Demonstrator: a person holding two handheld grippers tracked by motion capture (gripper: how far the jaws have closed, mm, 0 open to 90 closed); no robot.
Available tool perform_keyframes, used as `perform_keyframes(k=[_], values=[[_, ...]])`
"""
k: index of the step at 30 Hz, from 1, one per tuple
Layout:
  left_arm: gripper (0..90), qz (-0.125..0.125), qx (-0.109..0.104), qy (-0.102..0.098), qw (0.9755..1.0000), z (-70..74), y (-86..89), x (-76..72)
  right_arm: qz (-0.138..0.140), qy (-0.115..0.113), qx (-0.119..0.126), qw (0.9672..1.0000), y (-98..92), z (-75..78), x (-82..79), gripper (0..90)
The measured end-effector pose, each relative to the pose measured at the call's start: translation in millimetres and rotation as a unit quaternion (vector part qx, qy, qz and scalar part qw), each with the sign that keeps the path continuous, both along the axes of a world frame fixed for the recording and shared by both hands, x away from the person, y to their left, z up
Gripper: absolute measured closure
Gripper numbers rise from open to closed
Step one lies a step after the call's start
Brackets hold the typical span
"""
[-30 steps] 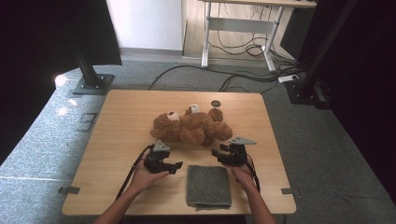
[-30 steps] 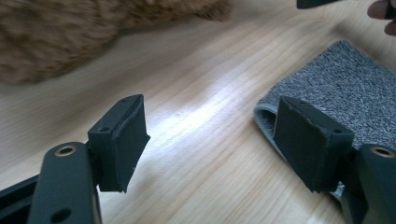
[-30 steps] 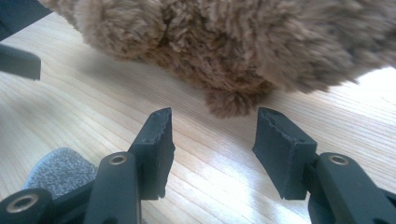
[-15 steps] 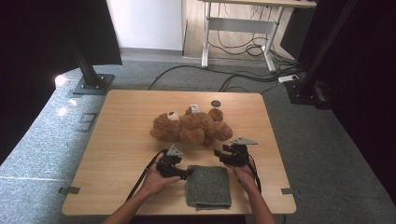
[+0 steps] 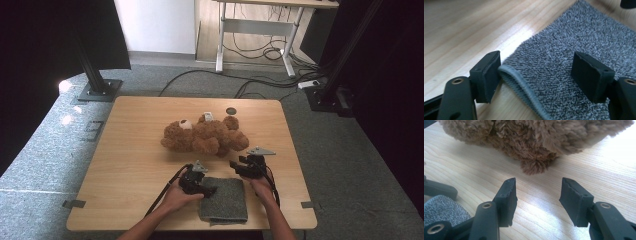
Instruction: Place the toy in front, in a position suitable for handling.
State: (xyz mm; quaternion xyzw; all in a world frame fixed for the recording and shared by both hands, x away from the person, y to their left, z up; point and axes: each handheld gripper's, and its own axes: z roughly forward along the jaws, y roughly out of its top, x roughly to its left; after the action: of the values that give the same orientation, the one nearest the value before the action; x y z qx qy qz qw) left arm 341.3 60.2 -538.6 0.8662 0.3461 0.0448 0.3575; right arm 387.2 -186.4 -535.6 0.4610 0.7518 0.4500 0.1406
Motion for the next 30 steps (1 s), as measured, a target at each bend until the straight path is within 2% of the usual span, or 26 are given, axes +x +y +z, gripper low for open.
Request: perform_keyframes(k=[4,6,7,11,14,15,16,17,20,21,22,24,25,26,27,28,29,30], values=[[28.5,-0.001,0.0,-0.002,1.0,0.1,-1.2,-1.4,-0.001,0.0,0.001,1.0,-0.3,0.3,-0.1,46.4],[30.5,0.001,0.004,-0.01,0.9999,-0.3,-0.8,-2.8,-0.001,0.0,0.0,1.0,-0.6,0.1,0.0,46.4],[36.5,0.003,0.011,-0.023,0.9997,-0.8,-1.0,-5.1,-0.001,0.0,-0.001,1.0,-0.6,-0.1,0.0,46.4],[54.4,-0.015,0.011,-0.037,0.9991,-1.6,-2.4,-10.5,-0.002,0.001,-0.001,1.0,-0.8,-0.4,0.2,46.3],[68.7,-0.021,0.006,-0.033,0.9992,-1.6,-1.4,-10.7,-0.003,0.001,-0.001,1.0,-1.2,-0.6,0.3,46.4],[68.7,-0.021,0.001,-0.03,0.9993,-1.7,0.0,-10.0,-0.003,0.001,-0.001,1.0,-1.6,-0.8,0.4,46.4],[72.3,-0.021,-0.003,-0.028,0.9994,-1.7,1.5,-9.3,-0.004,0.001,-0.001,1.0,-1.9,-0.9,0.4,46.4],[76.7,-0.019,-0.009,-0.023,0.9995,-1.3,7.4,-7.4,-0.005,0.001,-0.002,1.0,-2.8,-1.0,0.6,46.4],[78.5,-0.015,-0.009,-0.023,0.9996,-0.5,14.0,-5.7,-0.006,0.001,-0.001,1.0,-3.7,-0.9,0.6,46.4],[79.3,-0.009,-0.008,-0.02,0.9997,0.3,25.4,-3.3,-0.007,0.002,-0.001,1.0,-4.1,-1.0,0.6,46.4],[79.4,-0.009,-0.008,-0.02,0.9997,0.3,25.4,-3.3,-0.007,0.002,-0.001,1.0,-4.1,-1.0,0.6,46.4],[79.4,0.001,-0.009,-0.016,0.9998,0.8,45.6,-1.2,-0.007,0.002,-0.002,1.0,-4.1,-1.1,0.6,46.4],[79.3,0.001,-0.009,-0.016,0.9998,0.8,45.6,-1.2,-0.007,0.002,-0.002,1.0,-4.1,-1.1,0.6,46.4],[79.3,0.005,-0.008,-0.015,0.9998,1.1,53.3,-0.8,-0.006,0.001,-0.002,1.0,-4.0,-1.1,0.6,46.4],[79.2,0.016,-0.006,-0.015,0.9997,2.0,68.6,0.1,-0.006,0.001,-0.003,1.0,-3.8,-1.0,0.4,46.4],[79.2,0.016,-0.006,-0.015,0.9997,2.0,68.6,0.1,-0.006,0.001,-0.003,1.0,-3.8,-1.0,0.4,46.4],[79.1,0.026,-0.002,-0.016,0.9995,3.6,83.7,1.0,-0.006,0.0,-0.003,1.0,-3.4,-1.1,0.4,46.4],[79.1,0.026,-0.002,-0.016,0.9995,3.6,83.7,1.0,-0.006,0.0,-0.003,1.0,-3.4,-1.1,0.4,46.4]])
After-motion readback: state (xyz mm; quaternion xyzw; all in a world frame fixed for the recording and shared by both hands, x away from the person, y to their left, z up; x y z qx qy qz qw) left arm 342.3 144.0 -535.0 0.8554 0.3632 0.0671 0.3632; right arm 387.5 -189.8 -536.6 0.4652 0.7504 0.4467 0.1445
